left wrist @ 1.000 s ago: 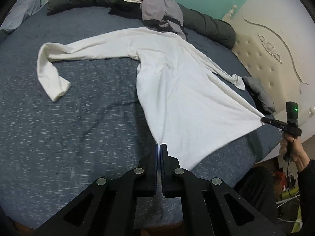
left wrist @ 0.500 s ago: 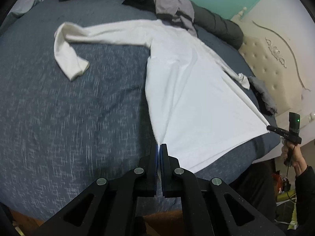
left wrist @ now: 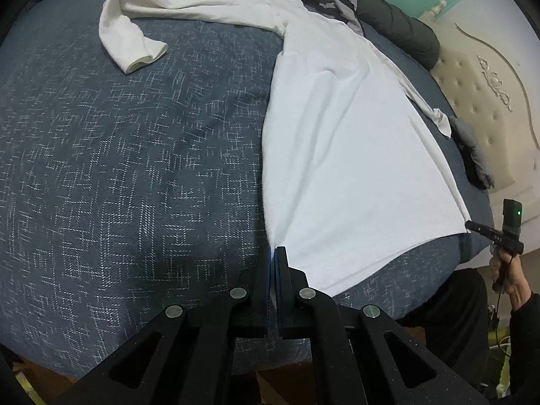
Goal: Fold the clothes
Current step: 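Pull the hem taut with both grippers to straighten the shirt body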
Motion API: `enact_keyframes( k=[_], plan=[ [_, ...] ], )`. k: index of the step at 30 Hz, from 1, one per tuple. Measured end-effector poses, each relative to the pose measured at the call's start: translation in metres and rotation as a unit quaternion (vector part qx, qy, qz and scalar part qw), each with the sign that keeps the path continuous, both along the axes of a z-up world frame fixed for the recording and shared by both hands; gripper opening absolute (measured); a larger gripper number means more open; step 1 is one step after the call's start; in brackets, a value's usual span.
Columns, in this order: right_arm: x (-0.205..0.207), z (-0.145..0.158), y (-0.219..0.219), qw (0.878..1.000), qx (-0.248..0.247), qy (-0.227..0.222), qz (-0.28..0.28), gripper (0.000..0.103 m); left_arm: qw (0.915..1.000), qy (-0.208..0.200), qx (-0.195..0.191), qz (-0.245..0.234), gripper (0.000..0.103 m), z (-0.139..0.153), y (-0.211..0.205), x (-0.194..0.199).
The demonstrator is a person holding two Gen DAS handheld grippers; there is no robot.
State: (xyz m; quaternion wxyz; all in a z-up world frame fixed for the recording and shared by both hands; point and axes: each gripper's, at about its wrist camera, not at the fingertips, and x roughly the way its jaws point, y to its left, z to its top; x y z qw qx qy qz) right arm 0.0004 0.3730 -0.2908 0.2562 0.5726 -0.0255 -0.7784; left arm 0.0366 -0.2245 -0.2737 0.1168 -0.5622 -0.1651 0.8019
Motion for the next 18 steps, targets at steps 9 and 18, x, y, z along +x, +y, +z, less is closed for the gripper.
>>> enact_keyframes(
  k=[9,18],
  plan=[
    [0.017,-0.002,0.0,1.0,0.008,0.002,0.019,0.006,0.9999,0.002,-0.004,-0.01,0.002,0.006,-0.006,0.008],
    [0.013,-0.006,0.005,1.0,0.009,-0.003,0.001,0.006,1.0,-0.006,-0.003,-0.006,0.002,-0.002,-0.01,0.008]
  ],
)
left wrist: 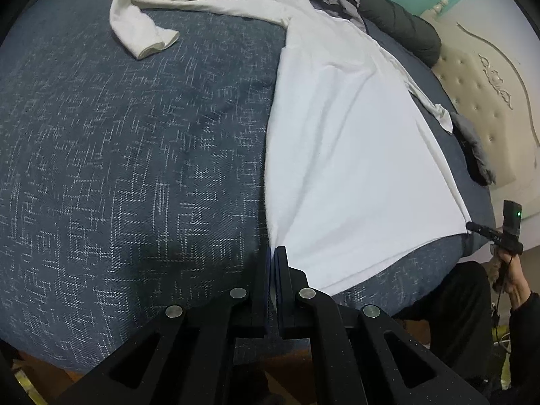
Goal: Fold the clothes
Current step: 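Pull the hem taut with both grippers to straighten the shirt body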
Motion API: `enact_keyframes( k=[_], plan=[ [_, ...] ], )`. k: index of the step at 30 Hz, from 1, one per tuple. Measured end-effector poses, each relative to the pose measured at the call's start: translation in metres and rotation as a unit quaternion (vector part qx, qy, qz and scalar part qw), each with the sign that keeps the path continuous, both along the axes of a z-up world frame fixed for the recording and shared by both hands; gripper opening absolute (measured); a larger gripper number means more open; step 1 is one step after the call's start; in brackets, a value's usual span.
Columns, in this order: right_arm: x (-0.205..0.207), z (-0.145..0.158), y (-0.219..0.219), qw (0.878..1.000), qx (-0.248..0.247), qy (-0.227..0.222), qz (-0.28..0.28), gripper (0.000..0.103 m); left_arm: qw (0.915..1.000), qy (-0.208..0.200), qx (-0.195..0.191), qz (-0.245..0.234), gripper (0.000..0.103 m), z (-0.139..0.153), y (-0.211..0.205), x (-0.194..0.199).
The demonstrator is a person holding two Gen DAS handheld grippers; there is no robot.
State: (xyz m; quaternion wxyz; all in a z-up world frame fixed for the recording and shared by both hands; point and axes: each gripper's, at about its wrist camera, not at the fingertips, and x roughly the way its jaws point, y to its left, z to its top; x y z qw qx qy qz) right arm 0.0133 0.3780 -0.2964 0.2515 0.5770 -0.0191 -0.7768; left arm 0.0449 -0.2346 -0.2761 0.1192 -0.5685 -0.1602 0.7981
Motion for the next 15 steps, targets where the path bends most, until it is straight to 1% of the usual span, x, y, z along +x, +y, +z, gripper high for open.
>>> enact_keyframes(
  k=[5,10,15],
  plan=[
    [0.0,0.002,0.003,1.0,0.01,-0.002,0.0,0.006,0.9999,0.006,-0.002,-0.008,0.002,0.008,0.002,0.003],
    [0.003,-0.007,0.007,1.0,0.01,-0.01,-0.006,0.006,0.9999,-0.003,-0.003,-0.012,0.002,0.002,0.003,0.011],
    [0.006,-0.01,0.023,1.0,0.005,-0.014,-0.024,0.006,0.9997,-0.014,-0.015,-0.01,0.0,-0.006,-0.003,0.016]
  ],
)
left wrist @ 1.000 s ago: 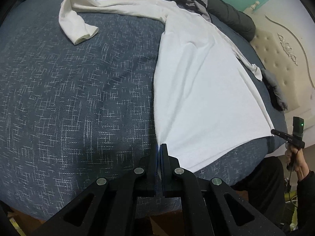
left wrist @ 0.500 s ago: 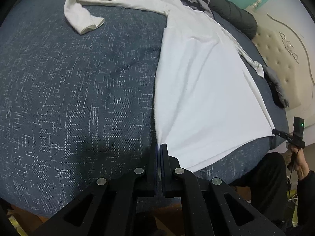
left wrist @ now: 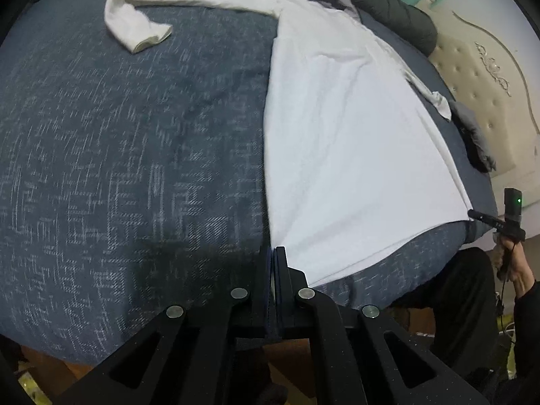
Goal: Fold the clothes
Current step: 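Pull the hem taut with both grippers to straighten the shirt body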
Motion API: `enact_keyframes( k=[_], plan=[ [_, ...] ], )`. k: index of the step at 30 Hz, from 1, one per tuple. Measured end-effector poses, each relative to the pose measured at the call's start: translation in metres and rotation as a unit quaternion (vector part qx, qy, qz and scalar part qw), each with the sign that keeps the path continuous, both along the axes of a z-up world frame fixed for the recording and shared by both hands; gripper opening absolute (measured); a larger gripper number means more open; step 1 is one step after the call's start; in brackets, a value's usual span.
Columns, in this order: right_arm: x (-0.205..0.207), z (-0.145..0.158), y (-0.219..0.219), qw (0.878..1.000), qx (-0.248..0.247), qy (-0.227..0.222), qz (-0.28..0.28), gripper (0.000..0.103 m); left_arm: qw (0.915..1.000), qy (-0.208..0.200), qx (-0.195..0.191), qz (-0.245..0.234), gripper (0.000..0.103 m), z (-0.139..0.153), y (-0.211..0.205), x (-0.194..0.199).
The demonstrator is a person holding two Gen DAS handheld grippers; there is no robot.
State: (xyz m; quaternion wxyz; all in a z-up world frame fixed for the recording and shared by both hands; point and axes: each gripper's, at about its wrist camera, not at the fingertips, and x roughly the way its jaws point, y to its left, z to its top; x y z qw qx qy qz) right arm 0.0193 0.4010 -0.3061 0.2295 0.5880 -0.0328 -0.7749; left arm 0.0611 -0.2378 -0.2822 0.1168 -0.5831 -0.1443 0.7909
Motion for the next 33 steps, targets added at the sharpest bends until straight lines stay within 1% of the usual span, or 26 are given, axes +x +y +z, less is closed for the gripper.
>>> enact_keyframes(
  k=[1,3,6,8,10,14,17,18,20,23,24,30,33],
  plan=[
    [0.0,-0.001,0.002,1.0,-0.002,-0.001,-0.003,0.006,1.0,0.0,-0.002,0.005,0.0,-0.001,-0.004,0.001],
    [-0.001,-0.001,-0.002,1.0,-0.006,-0.004,-0.004,0.006,0.9998,0.001,0.008,0.016,0.0,-0.003,-0.012,0.003],
    [-0.001,0.0,-0.011,1.0,0.003,0.001,0.007,0.006,0.9995,0.01,0.02,0.02,0.0,0.001,-0.017,0.005],
    [-0.001,0.001,-0.012,1.0,0.004,0.0,0.006,0.006,0.9995,0.01,0.029,0.011,0.0,0.003,-0.013,0.004],
    [-0.001,-0.002,-0.008,1.0,-0.004,-0.005,-0.001,0.006,0.9996,0.01,0.026,0.001,0.001,0.003,-0.007,0.001],
    [-0.002,-0.004,-0.005,1.0,-0.014,-0.011,-0.008,0.006,0.9994,0.001,0.034,-0.006,0.003,-0.002,0.003,-0.001],
    [-0.001,-0.001,-0.003,1.0,-0.021,-0.009,-0.009,0.006,0.9988,-0.002,0.049,-0.009,0.008,-0.004,0.011,-0.003],
    [-0.001,-0.001,-0.002,1.0,-0.023,-0.009,-0.01,0.006,0.9987,-0.004,0.05,-0.011,0.014,-0.006,0.015,-0.006],
    [-0.003,0.0,-0.001,1.0,-0.026,-0.011,-0.011,0.007,0.9986,-0.009,0.049,-0.017,0.015,-0.01,0.018,-0.009],
    [-0.003,0.0,-0.001,0.999,-0.031,-0.01,-0.011,0.007,0.9988,-0.018,0.04,-0.021,0.012,-0.018,0.022,-0.011],
    [-0.003,0.0,-0.001,0.999,-0.032,-0.01,-0.01,0.007,0.999,-0.018,0.036,-0.022,0.0,-0.018,0.022,-0.011],
    [0.0,0.008,0.003,0.999,-0.037,-0.002,-0.008,0.007,0.9992,-0.002,0.023,-0.034,0.0,-0.002,0.021,-0.004],
    [-0.002,0.0,0.006,0.999,-0.038,-0.016,-0.014,0.007,0.9994,-0.005,0.017,-0.03,0.0,-0.001,0.014,0.001]
  ],
)
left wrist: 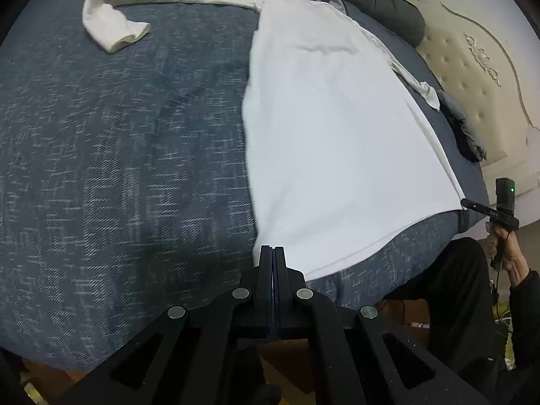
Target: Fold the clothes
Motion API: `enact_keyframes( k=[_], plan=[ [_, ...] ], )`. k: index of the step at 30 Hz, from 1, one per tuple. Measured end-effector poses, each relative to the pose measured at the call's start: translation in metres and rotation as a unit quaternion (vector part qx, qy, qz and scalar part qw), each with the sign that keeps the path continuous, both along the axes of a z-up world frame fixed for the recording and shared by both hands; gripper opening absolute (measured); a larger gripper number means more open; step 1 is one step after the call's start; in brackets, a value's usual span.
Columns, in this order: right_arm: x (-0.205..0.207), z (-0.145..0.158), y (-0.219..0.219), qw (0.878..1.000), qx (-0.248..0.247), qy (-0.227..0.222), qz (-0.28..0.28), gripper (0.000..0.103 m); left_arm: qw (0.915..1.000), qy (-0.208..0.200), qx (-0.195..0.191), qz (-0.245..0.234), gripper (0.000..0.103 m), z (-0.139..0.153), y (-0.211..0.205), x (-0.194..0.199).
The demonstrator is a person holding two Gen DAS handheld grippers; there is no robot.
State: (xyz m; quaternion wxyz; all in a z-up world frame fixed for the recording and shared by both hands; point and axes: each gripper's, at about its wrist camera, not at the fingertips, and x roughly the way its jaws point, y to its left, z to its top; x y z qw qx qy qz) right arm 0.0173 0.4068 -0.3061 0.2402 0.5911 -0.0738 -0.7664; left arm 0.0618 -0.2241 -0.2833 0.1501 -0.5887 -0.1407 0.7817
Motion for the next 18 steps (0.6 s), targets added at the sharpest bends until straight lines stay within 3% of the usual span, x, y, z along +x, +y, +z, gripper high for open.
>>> enact_keyframes(
  k=[6,7,9,18],
  plan=[
    [-0.005,-0.008,0.001,1.0,0.011,-0.024,-0.015,0.011,0.9998,-0.003,0.017,0.012,0.0,-0.005,-0.003,-0.001],
    [-0.006,-0.007,0.005,0.999,0.012,-0.025,-0.021,0.014,0.9998,-0.003,0.019,0.007,0.0,-0.004,-0.001,-0.001],
    [-0.007,-0.001,0.012,0.999,0.015,-0.018,-0.028,0.032,0.9999,0.002,0.016,-0.001,0.0,-0.001,0.004,-0.003],
    [-0.038,0.023,-0.013,1.0,0.014,0.02,-0.008,0.032,0.9999,0.004,0.015,0.007,0.0,0.001,0.014,-0.029]
  ],
)
